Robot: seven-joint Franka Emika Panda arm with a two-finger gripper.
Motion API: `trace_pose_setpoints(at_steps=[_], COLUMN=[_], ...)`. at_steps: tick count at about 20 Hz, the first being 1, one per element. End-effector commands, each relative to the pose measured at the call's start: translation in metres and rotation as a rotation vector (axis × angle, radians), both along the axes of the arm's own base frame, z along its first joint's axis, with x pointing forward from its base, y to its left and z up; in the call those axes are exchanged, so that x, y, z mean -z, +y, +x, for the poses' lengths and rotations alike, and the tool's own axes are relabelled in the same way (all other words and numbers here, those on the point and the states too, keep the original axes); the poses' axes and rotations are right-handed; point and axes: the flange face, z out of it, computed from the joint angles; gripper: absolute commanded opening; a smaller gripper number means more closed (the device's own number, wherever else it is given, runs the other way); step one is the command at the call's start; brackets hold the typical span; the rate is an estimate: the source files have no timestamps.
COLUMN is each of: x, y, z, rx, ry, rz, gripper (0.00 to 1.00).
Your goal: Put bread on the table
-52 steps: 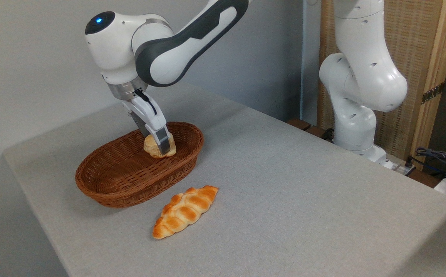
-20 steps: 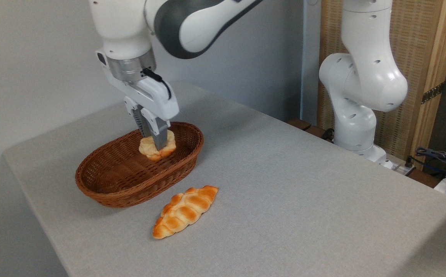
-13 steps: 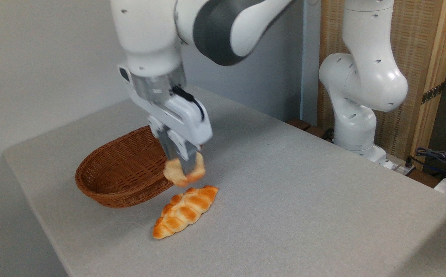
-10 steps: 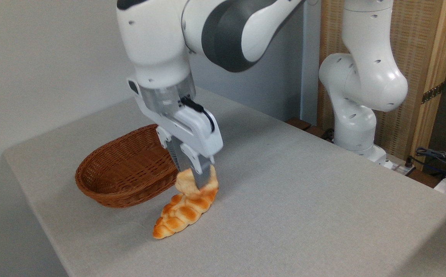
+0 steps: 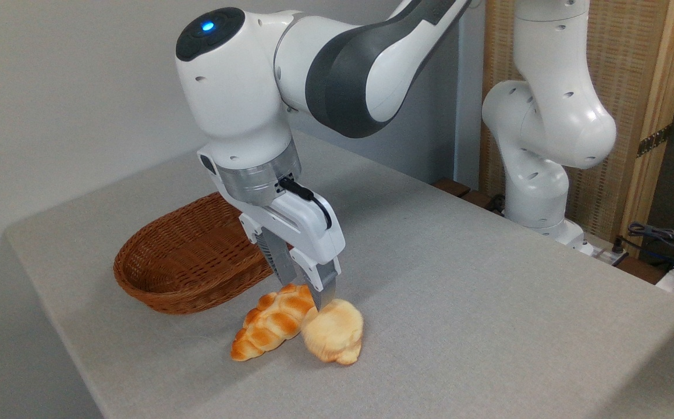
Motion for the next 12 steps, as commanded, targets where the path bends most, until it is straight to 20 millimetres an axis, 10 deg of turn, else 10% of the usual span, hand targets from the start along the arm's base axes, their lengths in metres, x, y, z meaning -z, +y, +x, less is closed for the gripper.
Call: trace_pose_setpoints(at_steps=[1,12], x=[-0.01,-0.1], y=[0.001,-0.006], z=[-0.001,0.008], rx=[0.01,0.019], ry=[-0.009,-0.193], rz=[0.008,0.006], gripper=[1.0,1.0])
